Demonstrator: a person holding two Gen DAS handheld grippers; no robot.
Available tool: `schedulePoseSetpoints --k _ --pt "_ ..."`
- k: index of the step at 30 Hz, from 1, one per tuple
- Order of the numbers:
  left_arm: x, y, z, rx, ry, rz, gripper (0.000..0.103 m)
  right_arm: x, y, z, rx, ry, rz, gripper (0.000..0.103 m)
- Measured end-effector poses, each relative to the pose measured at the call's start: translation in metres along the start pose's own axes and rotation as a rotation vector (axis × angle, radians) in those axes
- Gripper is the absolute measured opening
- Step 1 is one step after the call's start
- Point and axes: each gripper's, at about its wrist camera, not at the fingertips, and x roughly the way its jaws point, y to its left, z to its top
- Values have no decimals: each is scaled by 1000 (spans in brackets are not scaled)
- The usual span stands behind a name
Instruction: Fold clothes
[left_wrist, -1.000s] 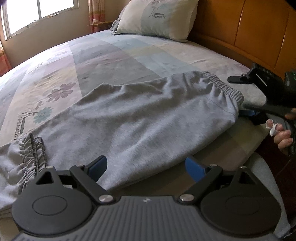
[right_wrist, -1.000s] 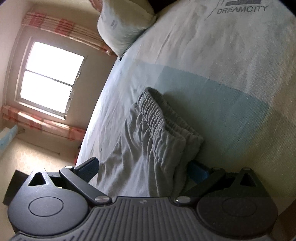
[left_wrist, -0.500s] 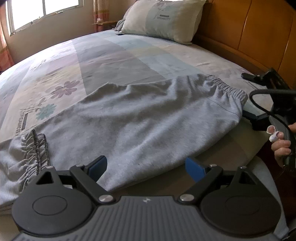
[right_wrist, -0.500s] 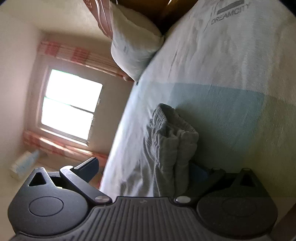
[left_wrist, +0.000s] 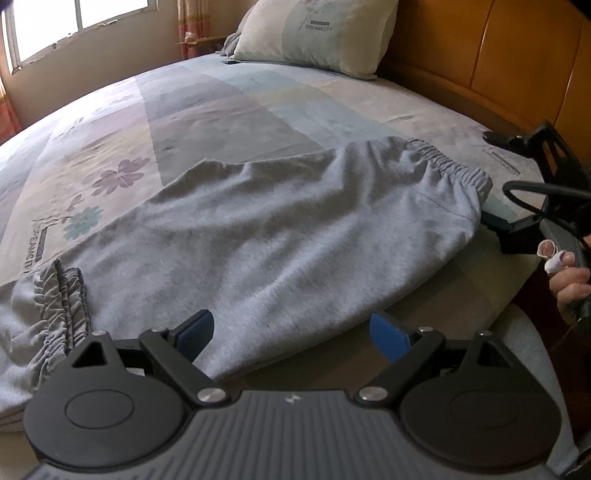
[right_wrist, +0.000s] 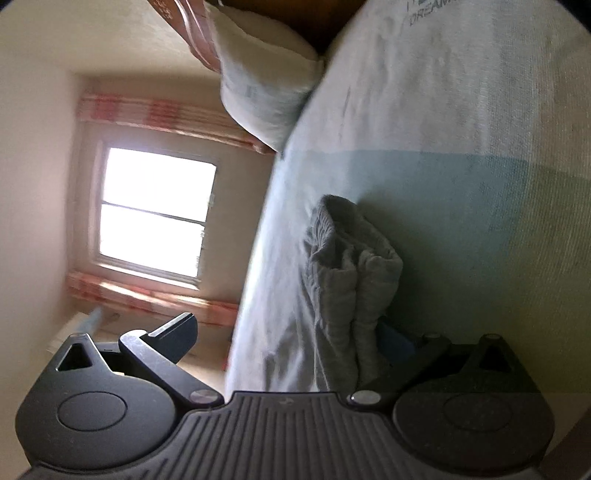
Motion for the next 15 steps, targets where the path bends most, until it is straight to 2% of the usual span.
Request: schedulePoseSetpoints --k 3,8,13,15 --pt "1 -3 2 8 0 -4 92 9 11 2 8 11 -121 103" --pt "-1 -5 1 15 -6 -7 92 25 27 0 -28 -37 -271 103" --pt "-4 2 -1 -3 -12 -11 92 32 28 -4 -158 -78 -286 103" --pt "-3 5 -3 -10 -11 -12 92 31 26 -3 -195 -57 -271 103"
